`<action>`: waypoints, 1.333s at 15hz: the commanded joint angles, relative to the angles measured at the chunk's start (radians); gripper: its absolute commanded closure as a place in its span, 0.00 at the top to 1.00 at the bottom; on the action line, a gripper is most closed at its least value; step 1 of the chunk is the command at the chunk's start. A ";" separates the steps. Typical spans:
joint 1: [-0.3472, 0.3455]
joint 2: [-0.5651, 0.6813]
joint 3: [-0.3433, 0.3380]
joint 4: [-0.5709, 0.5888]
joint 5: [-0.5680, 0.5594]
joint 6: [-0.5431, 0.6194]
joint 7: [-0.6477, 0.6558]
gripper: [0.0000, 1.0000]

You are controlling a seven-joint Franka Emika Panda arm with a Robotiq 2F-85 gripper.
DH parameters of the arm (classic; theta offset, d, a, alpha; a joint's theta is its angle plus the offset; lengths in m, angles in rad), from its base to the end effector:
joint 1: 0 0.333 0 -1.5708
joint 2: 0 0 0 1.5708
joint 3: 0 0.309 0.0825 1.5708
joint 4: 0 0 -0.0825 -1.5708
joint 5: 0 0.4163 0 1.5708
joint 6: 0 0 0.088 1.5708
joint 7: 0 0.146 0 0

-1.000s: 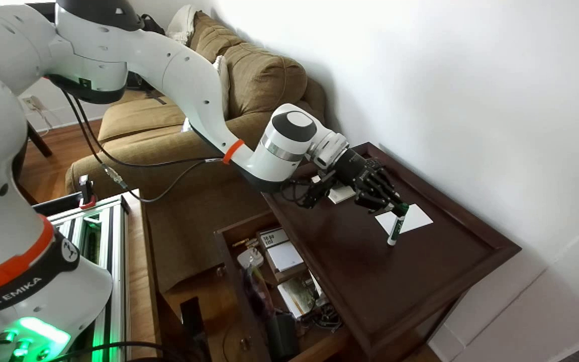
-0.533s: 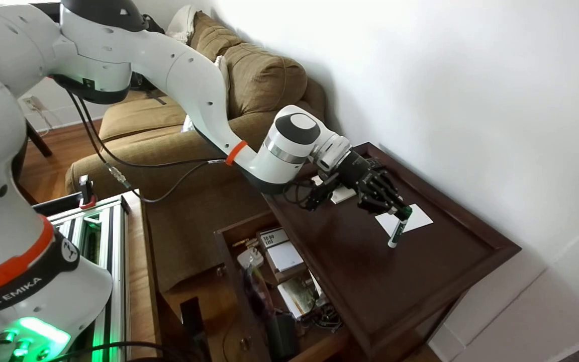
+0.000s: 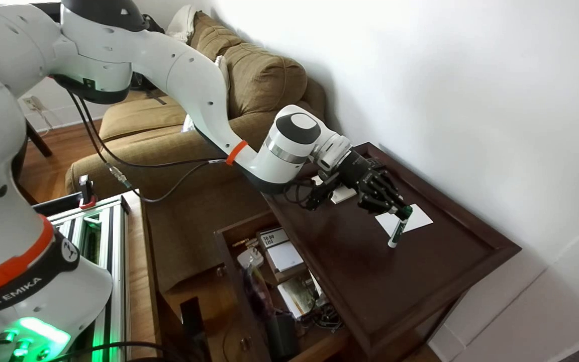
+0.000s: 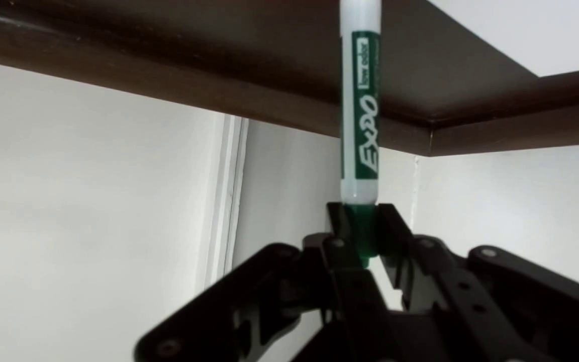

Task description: Put the green marker in an upright position

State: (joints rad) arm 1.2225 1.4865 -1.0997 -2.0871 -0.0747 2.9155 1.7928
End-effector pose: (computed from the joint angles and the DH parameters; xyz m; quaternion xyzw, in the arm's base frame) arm 0.6013 -0.0418 0.0464 0.7271 -0.3987 0.4554 0.3239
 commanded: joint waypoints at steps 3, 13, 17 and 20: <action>-0.006 0.000 0.015 0.019 -0.010 -0.027 0.024 0.58; -0.010 -0.006 0.012 0.013 0.064 -0.008 -0.049 1.00; -0.021 -0.049 0.000 -0.003 0.085 0.007 -0.107 1.00; -0.029 -0.081 -0.025 -0.014 0.090 0.016 -0.166 1.00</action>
State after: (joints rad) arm 1.2115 1.4645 -1.1151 -2.0828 -0.0025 2.9155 1.7040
